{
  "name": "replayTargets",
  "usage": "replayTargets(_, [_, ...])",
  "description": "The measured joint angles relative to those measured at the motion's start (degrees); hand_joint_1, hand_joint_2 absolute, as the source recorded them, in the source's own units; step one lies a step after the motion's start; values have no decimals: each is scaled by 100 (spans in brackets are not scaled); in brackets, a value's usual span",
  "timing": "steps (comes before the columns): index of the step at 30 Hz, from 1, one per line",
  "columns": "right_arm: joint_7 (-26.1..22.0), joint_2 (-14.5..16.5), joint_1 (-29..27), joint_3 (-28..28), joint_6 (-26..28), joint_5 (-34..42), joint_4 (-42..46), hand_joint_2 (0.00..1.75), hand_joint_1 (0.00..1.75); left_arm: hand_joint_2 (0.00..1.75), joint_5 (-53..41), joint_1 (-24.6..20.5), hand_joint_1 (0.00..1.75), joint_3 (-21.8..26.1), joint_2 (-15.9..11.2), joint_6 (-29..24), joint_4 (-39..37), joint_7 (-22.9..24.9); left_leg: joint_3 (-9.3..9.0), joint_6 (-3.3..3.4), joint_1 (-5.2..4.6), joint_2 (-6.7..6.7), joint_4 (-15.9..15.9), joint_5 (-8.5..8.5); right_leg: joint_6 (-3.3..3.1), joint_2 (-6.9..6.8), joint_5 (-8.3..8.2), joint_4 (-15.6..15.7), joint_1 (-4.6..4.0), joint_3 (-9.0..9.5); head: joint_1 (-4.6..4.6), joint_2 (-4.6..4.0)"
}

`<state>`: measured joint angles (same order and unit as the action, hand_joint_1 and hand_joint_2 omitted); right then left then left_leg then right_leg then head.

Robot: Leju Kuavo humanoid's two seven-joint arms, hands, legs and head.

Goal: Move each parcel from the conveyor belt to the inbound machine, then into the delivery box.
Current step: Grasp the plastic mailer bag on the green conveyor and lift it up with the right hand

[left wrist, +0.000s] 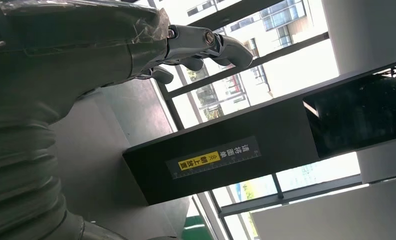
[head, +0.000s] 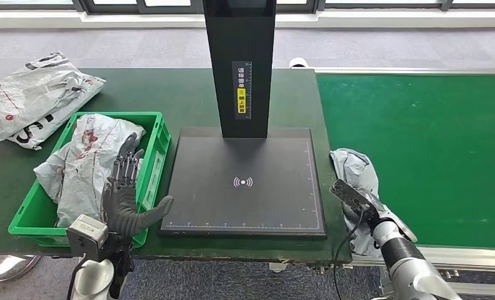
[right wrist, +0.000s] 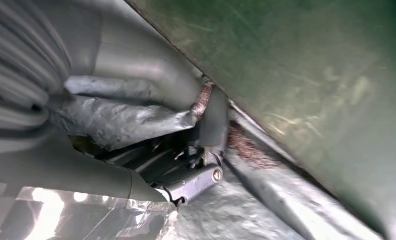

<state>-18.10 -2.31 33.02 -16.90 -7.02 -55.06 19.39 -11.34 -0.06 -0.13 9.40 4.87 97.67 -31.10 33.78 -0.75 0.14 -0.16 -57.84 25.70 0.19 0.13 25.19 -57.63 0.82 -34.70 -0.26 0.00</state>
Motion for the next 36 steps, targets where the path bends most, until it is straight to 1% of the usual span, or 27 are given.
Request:
replayTargets(5, [465, -4, 43, 0, 145, -158, 0, 175, 0, 175, 2, -1, 0, 1, 4, 44, -25, 2, -3, 0, 0, 3, 0, 0, 0, 1, -1, 0, 1, 3, 0, 0])
replayTargets(6, [535, -13, 59, 0, 163, -180, 0, 175, 5, 175, 2, -1, 0, 1, 5, 50, -30, 4, -4, 1, 0, 3, 0, -1, 1, 1, -1, 0, 1, 4, 0, 0])
replayTargets(9, [670, -74, 100, 1, 220, -210, 11, 175, 136, 175, 2, 1, 0, 2, 9, 53, -34, 21, -4, 2, 0, 2, -1, -2, 3, -1, -3, 0, 3, 7, 0, 0])
replayTargets(10, [696, -100, 108, 2, 232, -209, 21, 175, 175, 175, 2, 4, 0, 2, 10, 51, -34, 29, -4, 3, 0, 0, -1, -3, 3, -2, -3, 0, 3, 8, 0, 0])
replayTargets(17, [677, -357, 109, 2, 287, -38, 136, 175, 175, 175, 2, 92, 0, 8, 11, 30, 12, 69, 1, 4, -2, -13, -2, -3, 4, -15, -3, 1, 6, 9, 0, 0])
replayTargets(23, [642, -509, 87, 2, 349, 202, 201, 175, 175, 175, 0, 156, 0, 20, 37, -7, 64, 79, 2, 6, -3, -12, -2, -1, 5, -14, -3, 2, 6, 7, 0, 0])
replayTargets(30, [632, -597, 81, 2, 496, 431, 277, 175, 175, 175, -39, 214, 0, 26, 59, -57, 113, 93, 2, 5, -2, -11, -2, -2, 5, -14, -3, 2, 5, 5, 0, 0])
replayTargets(36, [632, -639, 76, 2, 522, 452, 316, 175, 175, 175, -61, 228, 0, 31, 61, -62, 127, 96, 3, 5, -2, -11, -2, -2, 5, -13, -3, 1, 5, 5, 0, 0])
